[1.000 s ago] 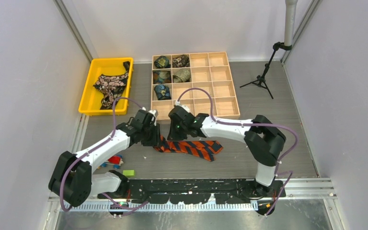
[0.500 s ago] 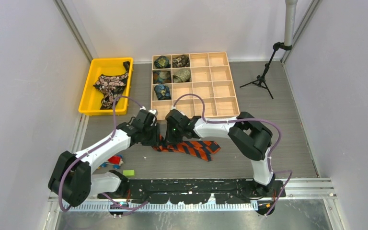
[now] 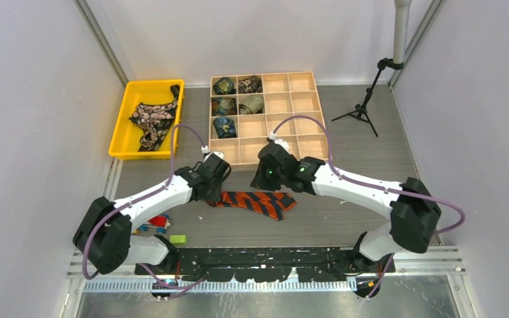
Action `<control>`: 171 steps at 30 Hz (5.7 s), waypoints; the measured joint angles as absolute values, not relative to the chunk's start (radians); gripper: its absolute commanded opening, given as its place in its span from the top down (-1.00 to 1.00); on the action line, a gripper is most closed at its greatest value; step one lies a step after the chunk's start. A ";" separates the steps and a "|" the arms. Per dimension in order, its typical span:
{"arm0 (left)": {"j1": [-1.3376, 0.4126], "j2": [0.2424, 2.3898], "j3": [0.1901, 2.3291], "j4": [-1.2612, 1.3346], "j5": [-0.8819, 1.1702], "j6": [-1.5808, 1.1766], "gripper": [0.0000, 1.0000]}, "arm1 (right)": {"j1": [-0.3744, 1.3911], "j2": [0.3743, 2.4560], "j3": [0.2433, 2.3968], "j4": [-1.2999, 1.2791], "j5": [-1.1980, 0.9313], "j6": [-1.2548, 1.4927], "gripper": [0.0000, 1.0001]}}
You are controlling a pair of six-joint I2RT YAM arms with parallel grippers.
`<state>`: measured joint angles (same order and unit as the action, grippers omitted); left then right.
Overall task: Roll the ties
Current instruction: Roll the tie at the center of the board.
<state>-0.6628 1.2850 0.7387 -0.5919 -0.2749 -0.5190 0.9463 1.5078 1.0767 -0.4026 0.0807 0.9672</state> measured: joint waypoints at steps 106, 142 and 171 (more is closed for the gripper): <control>-0.641 1.267 0.984 -0.789 -0.285 -0.606 -0.37 | 0.931 1.473 1.206 -0.608 0.155 0.936 0.69; -0.397 1.158 0.704 -0.486 0.103 -0.550 -0.28 | 0.954 1.936 1.460 -0.558 0.070 0.888 0.79; -0.396 1.329 0.645 -0.193 0.383 -0.566 -0.42 | 0.927 1.874 1.323 -0.516 0.088 0.874 0.81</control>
<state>-0.3962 1.3289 0.6449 -0.1928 0.3828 -0.5659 0.9272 1.8744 1.3231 -0.5159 0.0883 0.8742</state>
